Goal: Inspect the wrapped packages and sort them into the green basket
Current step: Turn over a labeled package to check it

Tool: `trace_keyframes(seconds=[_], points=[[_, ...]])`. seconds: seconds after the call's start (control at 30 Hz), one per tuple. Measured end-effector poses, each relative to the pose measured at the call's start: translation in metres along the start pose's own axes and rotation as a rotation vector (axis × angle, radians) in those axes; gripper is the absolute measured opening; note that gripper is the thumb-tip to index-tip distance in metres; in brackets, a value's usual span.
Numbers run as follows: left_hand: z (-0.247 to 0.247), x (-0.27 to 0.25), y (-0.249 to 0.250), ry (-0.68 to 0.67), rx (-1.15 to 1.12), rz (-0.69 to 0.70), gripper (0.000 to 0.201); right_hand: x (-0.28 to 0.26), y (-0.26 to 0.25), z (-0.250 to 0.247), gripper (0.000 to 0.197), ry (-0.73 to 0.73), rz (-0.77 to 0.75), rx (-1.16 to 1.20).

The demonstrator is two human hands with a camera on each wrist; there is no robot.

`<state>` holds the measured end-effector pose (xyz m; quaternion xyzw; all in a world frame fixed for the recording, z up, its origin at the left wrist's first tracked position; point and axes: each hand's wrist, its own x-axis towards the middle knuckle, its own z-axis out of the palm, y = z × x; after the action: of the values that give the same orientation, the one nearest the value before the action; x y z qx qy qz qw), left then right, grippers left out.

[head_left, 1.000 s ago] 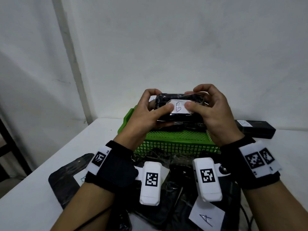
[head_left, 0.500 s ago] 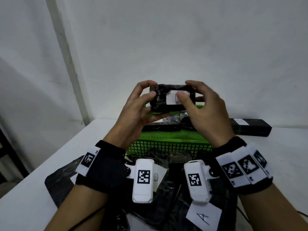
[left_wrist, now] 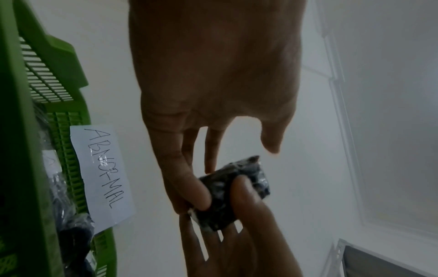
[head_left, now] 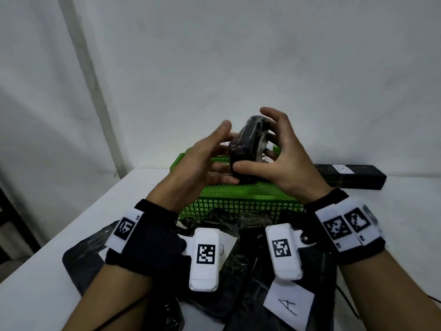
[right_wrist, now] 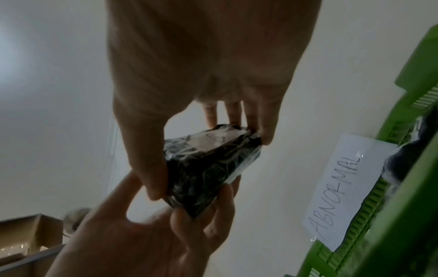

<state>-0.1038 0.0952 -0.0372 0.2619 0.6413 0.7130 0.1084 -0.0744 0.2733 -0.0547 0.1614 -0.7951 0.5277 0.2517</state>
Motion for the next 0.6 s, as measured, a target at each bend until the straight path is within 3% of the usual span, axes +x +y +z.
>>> trace_keyframes(seconds=[0.07,0.13,0.3,0.43,0.5,0.6], points=[[-0.002,0.000,-0.002,-0.006,0.017,0.004,0.048,-0.001,0.003,-0.002,0.121,-0.109,-0.020,-0.012],[-0.002,0.001,-0.004,-0.006,-0.011,0.002,0.049,0.000,0.001,-0.005,0.120,-0.140,-0.004,0.015],[-0.001,0.002,-0.009,-0.020,0.018,0.064,0.060,0.009,-0.003,-0.013,0.097,0.150,0.233,0.162],[0.004,-0.001,-0.009,-0.059,0.144,0.099,0.055,0.006,-0.004,-0.018,0.054,0.024,0.220,0.245],[0.004,-0.002,-0.009,-0.073,0.173,0.113,0.049,0.006,-0.003,-0.017,0.037,0.047,0.174,0.266],[0.004,-0.002,-0.011,-0.081,0.206,0.137,0.042,0.006,-0.003,-0.016,0.040,0.097,0.112,0.189]])
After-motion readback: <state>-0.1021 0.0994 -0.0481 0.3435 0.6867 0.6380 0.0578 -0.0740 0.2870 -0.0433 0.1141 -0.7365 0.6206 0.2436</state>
